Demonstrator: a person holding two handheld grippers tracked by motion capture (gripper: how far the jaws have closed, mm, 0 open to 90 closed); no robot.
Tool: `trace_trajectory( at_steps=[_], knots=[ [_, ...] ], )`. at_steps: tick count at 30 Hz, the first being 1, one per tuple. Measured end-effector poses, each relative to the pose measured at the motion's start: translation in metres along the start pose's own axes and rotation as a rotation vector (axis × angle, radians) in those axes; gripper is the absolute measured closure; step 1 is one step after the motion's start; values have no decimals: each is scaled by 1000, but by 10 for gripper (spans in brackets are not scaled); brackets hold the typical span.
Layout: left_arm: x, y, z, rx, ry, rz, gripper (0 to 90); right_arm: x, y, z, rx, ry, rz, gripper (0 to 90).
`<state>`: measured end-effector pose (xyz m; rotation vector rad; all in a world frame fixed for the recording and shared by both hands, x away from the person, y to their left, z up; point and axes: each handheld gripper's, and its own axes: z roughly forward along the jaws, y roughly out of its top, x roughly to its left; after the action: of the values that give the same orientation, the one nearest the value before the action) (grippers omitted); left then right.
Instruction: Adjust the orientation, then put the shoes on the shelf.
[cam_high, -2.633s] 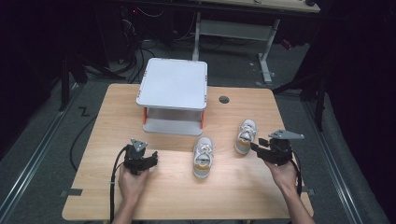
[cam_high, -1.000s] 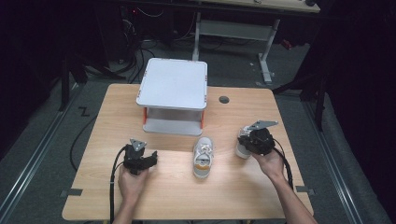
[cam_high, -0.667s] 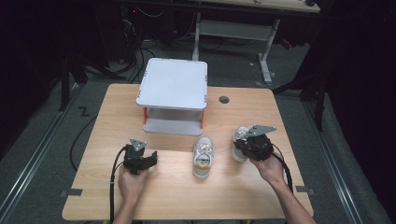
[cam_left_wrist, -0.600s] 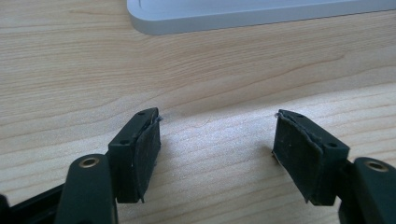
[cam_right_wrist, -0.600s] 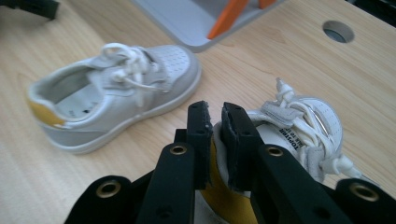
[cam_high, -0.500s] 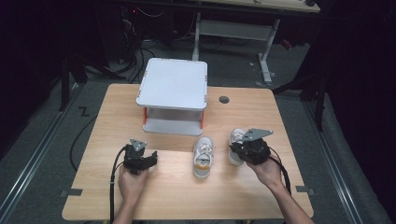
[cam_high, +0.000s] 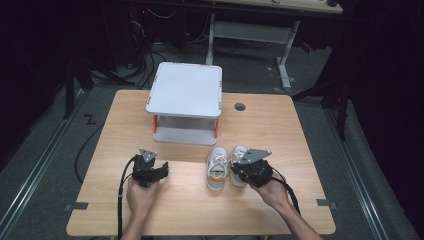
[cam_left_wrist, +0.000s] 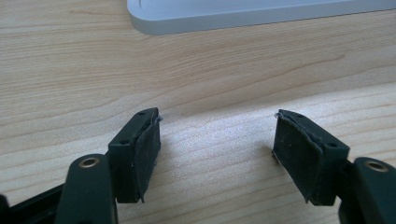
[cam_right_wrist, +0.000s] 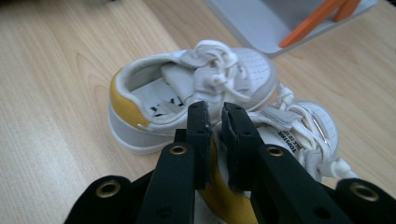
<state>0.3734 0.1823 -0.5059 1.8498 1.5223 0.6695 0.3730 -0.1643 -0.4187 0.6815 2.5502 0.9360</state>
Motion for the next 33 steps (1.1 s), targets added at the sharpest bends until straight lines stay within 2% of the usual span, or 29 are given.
trace_trajectory(
  at_steps=[1, 2, 6, 10, 11, 14, 15, 17, 21, 23, 24, 26, 29, 33],
  knots=[
    [0, 0, 0, 0, 1, 1, 320, 0, 0, 0, 0, 0, 0, 820],
    [0, 0, 0, 0, 2, 2, 320, 3, -3, 5, -3, 23, -5, 819],
    [0, 0, 0, 6, 4, 10, 320, 7, -6, 8, 0, 23, -13, 817],
    [-1, 0, 0, 3, 7, 9, 322, 7, -12, 13, -4, 67, 24, 797],
    [-1, 0, 0, 3, 7, 8, 321, 8, -15, 16, -5, 91, 38, 767],
    [-1, 0, 0, 4, 7, 8, 321, 8, -19, 20, -13, 115, 56, 721],
    [-1, 0, 0, 4, 7, 9, 321, 8, -19, 21, -23, 120, 77, 669],
    [-1, 0, 0, 4, 8, 9, 321, 6, -20, 22, -23, 124, 96, 625],
    [-1, 0, 0, 4, 9, 8, 320, 2, -21, 19, -43, 143, 111, 542],
    [-1, 0, 0, 4, 9, 8, 319, 2, -23, 13, -68, 132, 108, 525],
    [-1, 0, 0, 4, 9, 8, 320, 0, -26, 7, -96, 130, 123, 520],
    [-1, 0, 0, 4, 9, 9, 319, -1, -28, 5, -108, 132, 135, 520],
    [-1, 0, 0, 4, 8, 9, 319, -10, -37, -4, -158, 104, 170, 520],
    [-1, 0, 0, 4, 9, 10, 316, -26, -51, -14, -229, 74, 256, 518]
  ],
)
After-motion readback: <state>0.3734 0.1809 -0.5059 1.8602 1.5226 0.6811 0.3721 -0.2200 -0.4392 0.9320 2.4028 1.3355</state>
